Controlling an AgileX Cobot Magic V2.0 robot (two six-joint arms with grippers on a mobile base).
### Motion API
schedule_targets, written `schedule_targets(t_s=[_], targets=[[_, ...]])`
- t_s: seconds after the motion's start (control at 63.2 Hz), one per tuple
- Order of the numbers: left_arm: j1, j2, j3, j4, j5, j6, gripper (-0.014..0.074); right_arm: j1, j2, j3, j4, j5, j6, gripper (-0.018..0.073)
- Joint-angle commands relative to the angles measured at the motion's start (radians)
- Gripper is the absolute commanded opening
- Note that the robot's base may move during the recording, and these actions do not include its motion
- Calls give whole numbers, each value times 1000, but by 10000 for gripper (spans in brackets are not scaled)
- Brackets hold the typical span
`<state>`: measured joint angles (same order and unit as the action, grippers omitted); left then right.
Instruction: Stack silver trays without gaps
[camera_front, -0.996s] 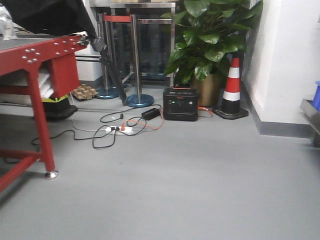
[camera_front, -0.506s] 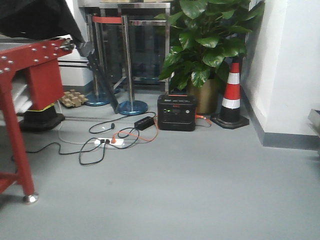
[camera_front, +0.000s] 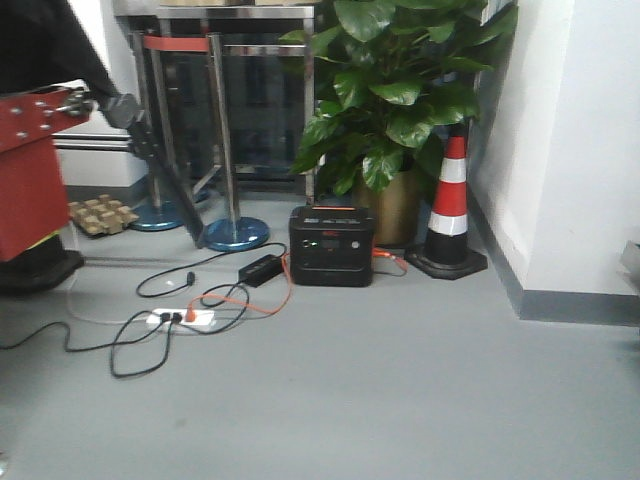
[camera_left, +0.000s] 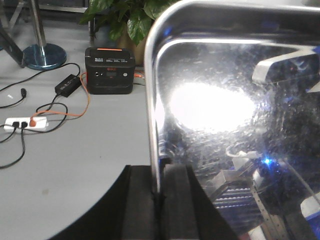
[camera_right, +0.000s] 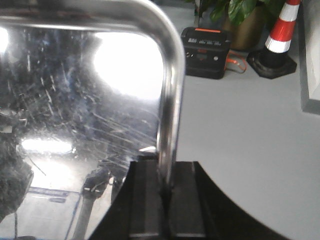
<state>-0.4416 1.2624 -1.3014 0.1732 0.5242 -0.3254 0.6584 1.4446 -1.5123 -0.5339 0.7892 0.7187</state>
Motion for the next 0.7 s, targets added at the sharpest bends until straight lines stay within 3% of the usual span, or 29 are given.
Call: schedule_targets(t_s=[0.0, 0.443, 0.68], targets=[[-22, -11, -11, -46, -79, 0, -17, 11, -3, -2, 13, -146, -18, -78], [-22, -9, -11, -46, -79, 0, -17, 11, -3, -2, 13, -356, -18, -78], [-22, -9, -11, -46, -79, 0, -17, 11, -3, -2, 13, -384, -18, -78]])
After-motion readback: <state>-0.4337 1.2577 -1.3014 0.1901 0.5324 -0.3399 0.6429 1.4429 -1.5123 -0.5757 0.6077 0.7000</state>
